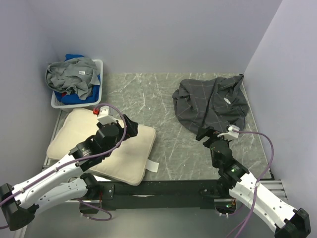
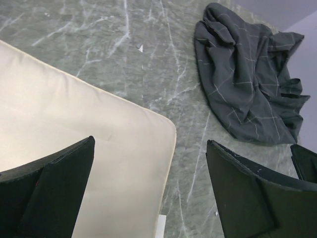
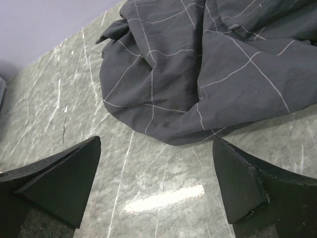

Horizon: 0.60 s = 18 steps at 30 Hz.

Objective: Put the pillow into the pillowcase

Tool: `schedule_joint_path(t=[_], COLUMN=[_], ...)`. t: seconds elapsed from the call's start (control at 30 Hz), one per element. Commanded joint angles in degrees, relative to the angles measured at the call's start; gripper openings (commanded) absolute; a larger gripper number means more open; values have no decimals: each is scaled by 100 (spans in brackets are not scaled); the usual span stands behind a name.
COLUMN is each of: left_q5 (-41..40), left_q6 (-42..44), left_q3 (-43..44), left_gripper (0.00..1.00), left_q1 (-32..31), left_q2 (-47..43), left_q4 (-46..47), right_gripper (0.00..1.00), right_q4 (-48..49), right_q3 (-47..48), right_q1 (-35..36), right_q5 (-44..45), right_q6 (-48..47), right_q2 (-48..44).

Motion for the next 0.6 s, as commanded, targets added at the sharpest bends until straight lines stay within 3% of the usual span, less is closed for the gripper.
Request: schedule_joint_path(t=[0.0, 0.23, 0.37, 0.47, 0.57], left_q5=[-418, -760, -857, -788, -559], left_q6=[-238, -545, -563, -554, -492], left_q3=[389, 477, 380, 380, 345], left_gripper=[100, 99, 100, 99, 99], left_q1=[-12, -12, -12, -12, -12], left_q2=[-81, -133, -256, -178, 59], left_q4=[-417, -1181, -1339, -1402, -1340], right_gripper=[100, 100, 100, 100, 100], right_q4=[142, -77, -35, -8, -8], right_q3=[115, 185, 360, 631, 1122], right_q1=[-17, -17, -17, 9, 140], right_q5=[94, 129, -308, -582, -715], right_q6=[5, 58, -56, -109, -92], right_q2=[-40, -146, 12, 538, 1669])
